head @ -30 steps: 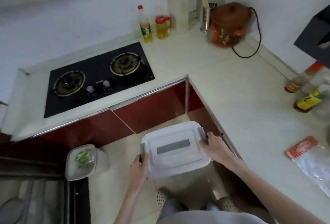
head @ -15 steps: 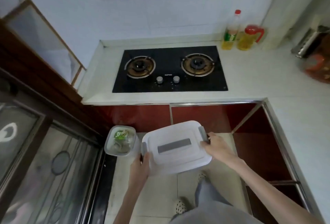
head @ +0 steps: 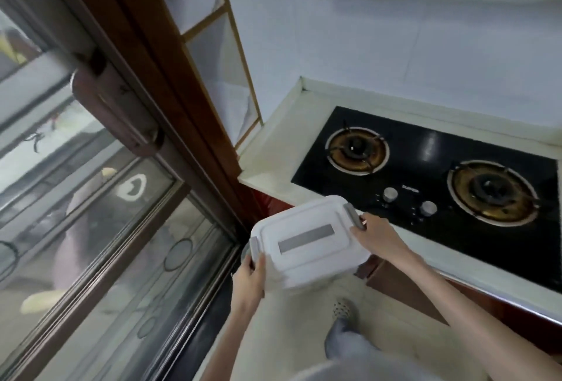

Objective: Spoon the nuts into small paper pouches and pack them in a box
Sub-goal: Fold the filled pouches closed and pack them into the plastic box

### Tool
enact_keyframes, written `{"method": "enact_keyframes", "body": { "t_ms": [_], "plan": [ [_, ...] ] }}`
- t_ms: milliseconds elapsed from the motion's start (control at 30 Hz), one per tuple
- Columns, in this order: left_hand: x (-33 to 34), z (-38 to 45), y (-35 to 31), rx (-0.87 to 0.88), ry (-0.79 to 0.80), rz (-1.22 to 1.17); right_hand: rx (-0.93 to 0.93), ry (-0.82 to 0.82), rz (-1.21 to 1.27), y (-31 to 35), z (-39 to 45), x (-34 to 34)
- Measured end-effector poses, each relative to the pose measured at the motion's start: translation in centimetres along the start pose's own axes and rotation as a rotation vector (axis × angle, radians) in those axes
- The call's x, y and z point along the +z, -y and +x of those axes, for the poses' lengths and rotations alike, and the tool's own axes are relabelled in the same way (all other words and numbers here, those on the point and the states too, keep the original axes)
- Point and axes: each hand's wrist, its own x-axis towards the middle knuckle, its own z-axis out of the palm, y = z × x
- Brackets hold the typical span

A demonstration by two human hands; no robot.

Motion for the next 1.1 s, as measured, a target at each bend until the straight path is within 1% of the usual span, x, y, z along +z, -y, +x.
{"method": "enact_keyframes", "body": {
  "t_ms": [167,267,433,567,733,900,1100],
  "plan": [
    [0.4,6.3,-3.5,-0.066,-0.082,-0.079,-0.122,0.033,-0.04,4.4,9.2,-2.4],
    [0.7,9.8,-5.2,-0.101,-0.102,-0.116,-0.152,0.03,-0.064,6.9,14.1,-3.1],
    [0.8,15.5,-7.2,-0.144,-0.06,-0.192,-0.183,0.019,-0.138,10.6,21.4,-4.1],
    [0.8,19.7,-8.7,-0.152,-0.06,-0.193,-0.221,0.024,-0.154,13.3,26.2,-4.2],
    [0.8,24.2,-9.8,-0.23,-0.016,-0.244,-0.257,0.061,-0.187,16.3,31.6,-4.4],
    [1.6,28.1,-10.5,-0.244,0.024,-0.179,-0.227,0.043,-0.166,17.6,35.6,-4.3],
    [2.1,29.5,-10.3,-0.268,0.057,-0.113,-0.21,0.117,-0.122,17.4,37.4,-3.5]
  ]
}}
